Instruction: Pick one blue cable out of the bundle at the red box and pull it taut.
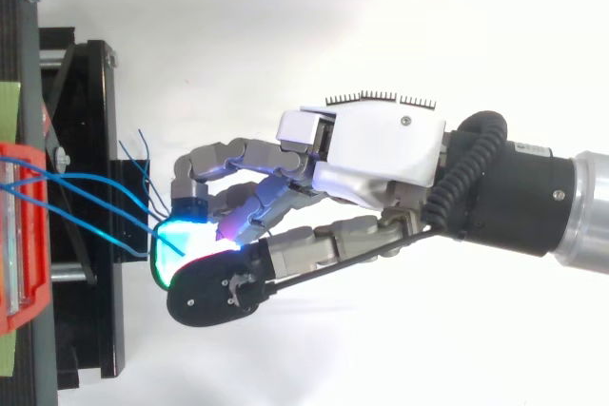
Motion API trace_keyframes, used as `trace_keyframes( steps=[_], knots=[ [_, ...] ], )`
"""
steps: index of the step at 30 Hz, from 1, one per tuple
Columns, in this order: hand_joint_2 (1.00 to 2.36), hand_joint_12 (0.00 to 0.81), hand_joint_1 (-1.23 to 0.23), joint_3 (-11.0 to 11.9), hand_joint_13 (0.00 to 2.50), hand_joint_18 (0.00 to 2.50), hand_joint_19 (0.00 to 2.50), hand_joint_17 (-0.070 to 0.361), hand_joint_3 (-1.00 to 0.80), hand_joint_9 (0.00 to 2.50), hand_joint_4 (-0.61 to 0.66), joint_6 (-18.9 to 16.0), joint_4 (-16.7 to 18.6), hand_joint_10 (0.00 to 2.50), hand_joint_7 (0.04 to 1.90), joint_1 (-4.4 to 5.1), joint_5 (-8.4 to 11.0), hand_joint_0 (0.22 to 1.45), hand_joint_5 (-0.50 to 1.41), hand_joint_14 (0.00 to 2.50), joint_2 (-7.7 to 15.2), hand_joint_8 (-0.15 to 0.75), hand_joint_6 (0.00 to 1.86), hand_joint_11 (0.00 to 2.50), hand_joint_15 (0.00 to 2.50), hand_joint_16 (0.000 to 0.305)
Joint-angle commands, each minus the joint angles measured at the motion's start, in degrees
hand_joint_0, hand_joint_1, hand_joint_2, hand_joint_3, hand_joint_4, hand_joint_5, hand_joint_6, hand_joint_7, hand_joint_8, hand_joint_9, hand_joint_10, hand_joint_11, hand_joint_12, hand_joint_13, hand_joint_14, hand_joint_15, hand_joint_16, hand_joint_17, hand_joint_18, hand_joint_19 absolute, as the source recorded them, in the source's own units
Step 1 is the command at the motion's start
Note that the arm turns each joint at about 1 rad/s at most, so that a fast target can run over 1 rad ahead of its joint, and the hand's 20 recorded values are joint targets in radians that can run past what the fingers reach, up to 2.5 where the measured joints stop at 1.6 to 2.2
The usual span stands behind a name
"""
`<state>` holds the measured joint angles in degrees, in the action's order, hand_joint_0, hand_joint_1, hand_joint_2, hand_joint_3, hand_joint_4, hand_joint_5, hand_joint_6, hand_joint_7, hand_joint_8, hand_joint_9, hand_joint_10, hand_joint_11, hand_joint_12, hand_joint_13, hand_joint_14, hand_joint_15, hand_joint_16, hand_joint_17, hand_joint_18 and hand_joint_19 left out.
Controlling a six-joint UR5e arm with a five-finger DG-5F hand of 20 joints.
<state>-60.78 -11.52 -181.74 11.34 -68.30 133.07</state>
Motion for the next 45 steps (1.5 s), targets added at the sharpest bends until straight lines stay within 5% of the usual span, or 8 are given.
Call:
trace_keyframes(
  steps=[1,17,21,34,45],
  knots=[
    [1.01,0.39,-0.69,-0.04,0.38,0.45,0.37,0.124,-0.25,0.87,0.04,0.0,-0.02,0.01,1.45,0.0,0.01,0.56,-0.04,0.0,0.0,0.263,0.5,0.63,0.14,0.055],
    [1.02,0.386,-0.8,-0.04,0.35,0.45,0.32,0.12,-0.12,0.83,0.02,0.0,0.07,0.02,1.37,0.0,0.01,0.57,-0.09,0.0,0.0,0.271,0.62,0.79,0.13,0.053],
    [1.03,0.386,-0.8,-0.04,0.35,0.46,0.3,0.121,-0.03,0.83,0.04,0.0,0.07,0.02,1.2,0.0,0.01,0.57,-0.11,0.0,0.0,0.266,0.73,0.8,0.13,0.054],
    [1.03,0.383,-0.81,-0.04,0.31,0.43,0.27,0.122,0.0,0.78,0.09,0.09,0.24,0.02,1.21,0.0,0.01,0.57,-0.12,0.0,0.0,0.255,0.77,0.77,0.1,0.054],
    [1.0,0.402,-0.76,-0.04,0.29,0.4,0.3,0.13,-0.47,0.79,0.14,0.62,0.95,0.02,1.18,0.0,0.01,0.51,-0.11,0.0,0.0,0.261,0.7,0.74,0.11,0.058]
  ],
)
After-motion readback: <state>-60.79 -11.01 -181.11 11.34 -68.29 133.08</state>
